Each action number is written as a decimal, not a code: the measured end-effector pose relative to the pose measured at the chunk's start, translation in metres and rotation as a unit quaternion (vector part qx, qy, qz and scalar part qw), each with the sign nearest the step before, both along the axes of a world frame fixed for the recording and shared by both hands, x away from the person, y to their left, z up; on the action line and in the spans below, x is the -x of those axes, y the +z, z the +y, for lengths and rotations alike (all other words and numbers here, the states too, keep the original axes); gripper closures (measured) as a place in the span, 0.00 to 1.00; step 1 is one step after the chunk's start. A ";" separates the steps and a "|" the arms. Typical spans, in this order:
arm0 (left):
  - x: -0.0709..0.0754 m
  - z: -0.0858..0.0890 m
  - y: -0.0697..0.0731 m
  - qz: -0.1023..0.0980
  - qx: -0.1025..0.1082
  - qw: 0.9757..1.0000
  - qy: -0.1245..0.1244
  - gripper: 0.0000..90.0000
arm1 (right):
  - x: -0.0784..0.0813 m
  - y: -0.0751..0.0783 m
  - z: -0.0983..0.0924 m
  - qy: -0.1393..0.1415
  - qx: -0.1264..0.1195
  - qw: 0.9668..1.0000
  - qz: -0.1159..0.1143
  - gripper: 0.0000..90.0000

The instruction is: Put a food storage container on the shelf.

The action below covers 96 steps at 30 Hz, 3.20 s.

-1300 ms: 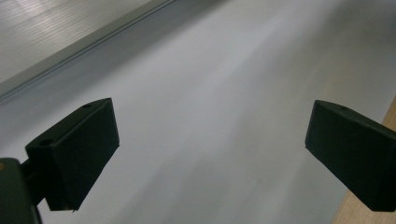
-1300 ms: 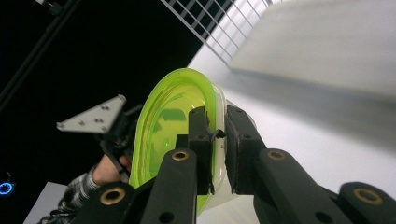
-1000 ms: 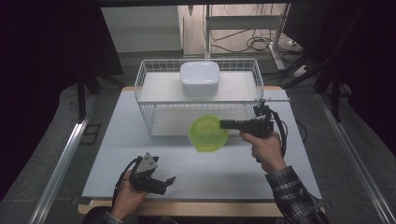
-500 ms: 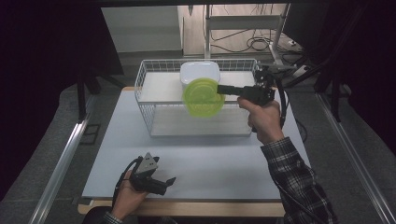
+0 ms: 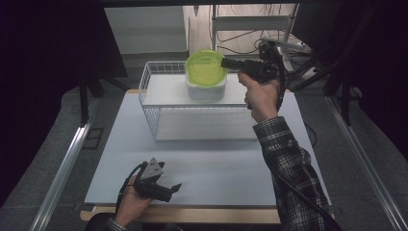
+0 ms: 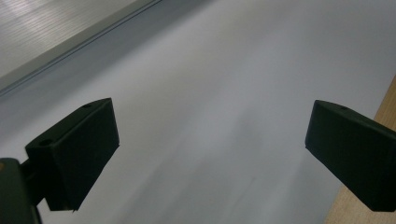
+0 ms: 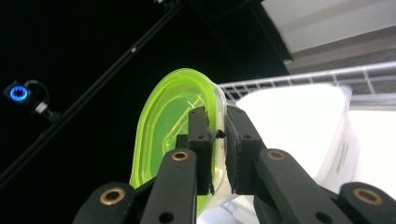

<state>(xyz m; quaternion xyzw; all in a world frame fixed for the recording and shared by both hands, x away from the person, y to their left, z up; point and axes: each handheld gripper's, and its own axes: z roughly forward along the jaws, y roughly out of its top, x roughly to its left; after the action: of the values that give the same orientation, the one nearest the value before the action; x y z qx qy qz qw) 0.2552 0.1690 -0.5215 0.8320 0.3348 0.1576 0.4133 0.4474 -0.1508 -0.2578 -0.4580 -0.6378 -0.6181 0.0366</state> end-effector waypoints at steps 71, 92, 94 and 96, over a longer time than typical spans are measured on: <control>0.000 -0.003 -0.001 -0.002 0.011 1.000 -0.015 0.02 | 0.036 -0.051 -0.014 0.036 0.183 0.976 -0.111 0.06; 0.001 -0.005 -0.001 -0.002 0.018 1.000 -0.020 0.02 | 0.077 -0.101 -0.030 0.051 0.250 0.957 -0.141 0.01; 0.001 -0.005 -0.001 -0.002 0.018 1.000 -0.020 0.02 | 0.081 -0.107 -0.033 0.047 0.257 0.955 -0.143 0.01; 0.001 -0.004 -0.001 -0.002 0.016 1.000 -0.022 0.02 | 0.086 -0.114 -0.036 0.044 0.263 0.953 -0.144 0.00</control>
<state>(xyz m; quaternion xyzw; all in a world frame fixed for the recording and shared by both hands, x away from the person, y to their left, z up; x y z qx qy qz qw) 0.2546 0.1646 -0.5228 0.8322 0.3184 0.1451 0.4302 0.3616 -0.1873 -0.3719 -0.3292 -0.7957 -0.4857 -0.1501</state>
